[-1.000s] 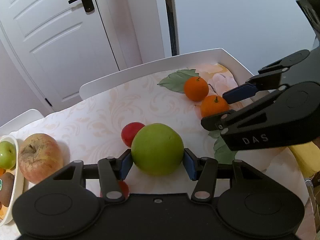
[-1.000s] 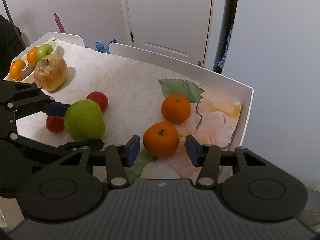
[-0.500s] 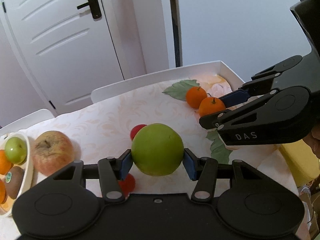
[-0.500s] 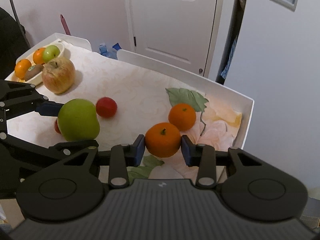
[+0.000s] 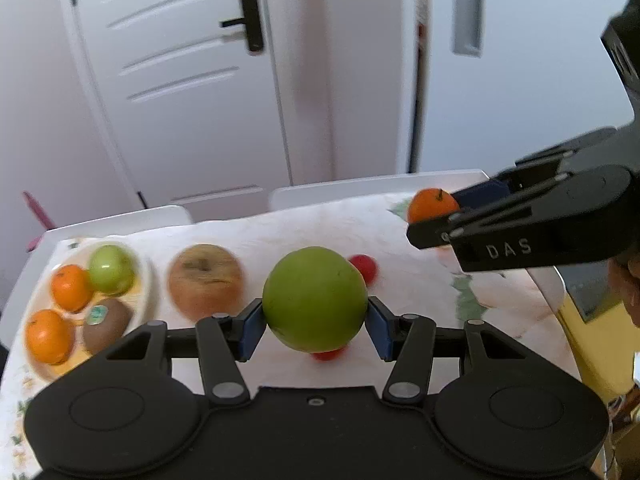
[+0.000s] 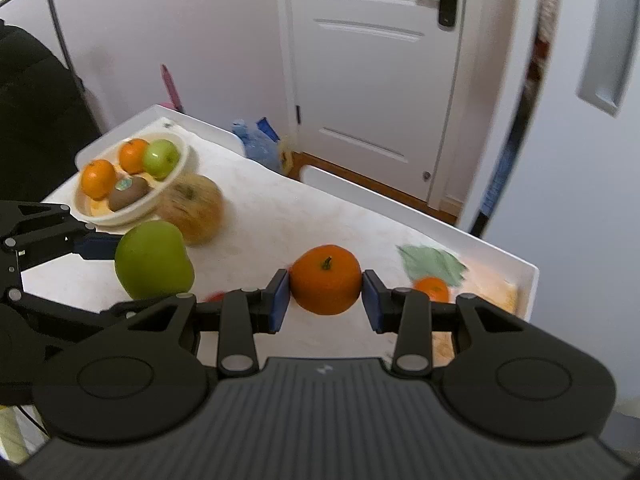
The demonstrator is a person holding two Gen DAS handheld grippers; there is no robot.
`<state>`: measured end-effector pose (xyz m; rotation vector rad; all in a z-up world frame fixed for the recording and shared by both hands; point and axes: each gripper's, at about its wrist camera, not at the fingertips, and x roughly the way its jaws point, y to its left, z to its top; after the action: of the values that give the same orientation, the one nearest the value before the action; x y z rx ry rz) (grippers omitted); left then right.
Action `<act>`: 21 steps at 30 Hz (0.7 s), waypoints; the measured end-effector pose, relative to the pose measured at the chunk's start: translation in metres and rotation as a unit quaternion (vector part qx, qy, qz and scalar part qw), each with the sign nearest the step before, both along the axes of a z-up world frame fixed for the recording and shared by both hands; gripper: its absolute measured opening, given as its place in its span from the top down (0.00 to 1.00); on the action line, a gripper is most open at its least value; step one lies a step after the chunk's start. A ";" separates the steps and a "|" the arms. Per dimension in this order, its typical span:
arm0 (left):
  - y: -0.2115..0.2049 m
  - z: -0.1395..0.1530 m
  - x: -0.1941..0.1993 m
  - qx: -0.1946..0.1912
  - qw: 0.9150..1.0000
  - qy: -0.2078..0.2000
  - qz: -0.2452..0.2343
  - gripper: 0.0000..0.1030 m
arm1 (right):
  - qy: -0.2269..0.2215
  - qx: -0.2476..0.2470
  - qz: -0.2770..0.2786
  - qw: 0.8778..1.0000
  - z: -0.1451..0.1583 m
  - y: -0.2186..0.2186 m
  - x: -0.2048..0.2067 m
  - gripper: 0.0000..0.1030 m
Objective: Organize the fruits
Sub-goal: 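Carry the green apple and tangerine to the bowl and release the apple from the left tool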
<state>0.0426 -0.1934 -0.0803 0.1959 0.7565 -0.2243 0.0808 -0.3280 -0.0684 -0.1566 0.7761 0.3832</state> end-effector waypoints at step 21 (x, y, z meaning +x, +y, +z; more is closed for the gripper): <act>0.160 0.050 0.012 0.012 0.998 -0.022 0.063 0.44 | -0.003 0.029 0.040 0.999 0.026 0.153 0.022 0.48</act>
<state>0.0544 -0.0332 -0.0299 0.1749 0.7246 -0.0913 0.1031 -0.1754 -0.0425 -0.1351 0.7541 0.4792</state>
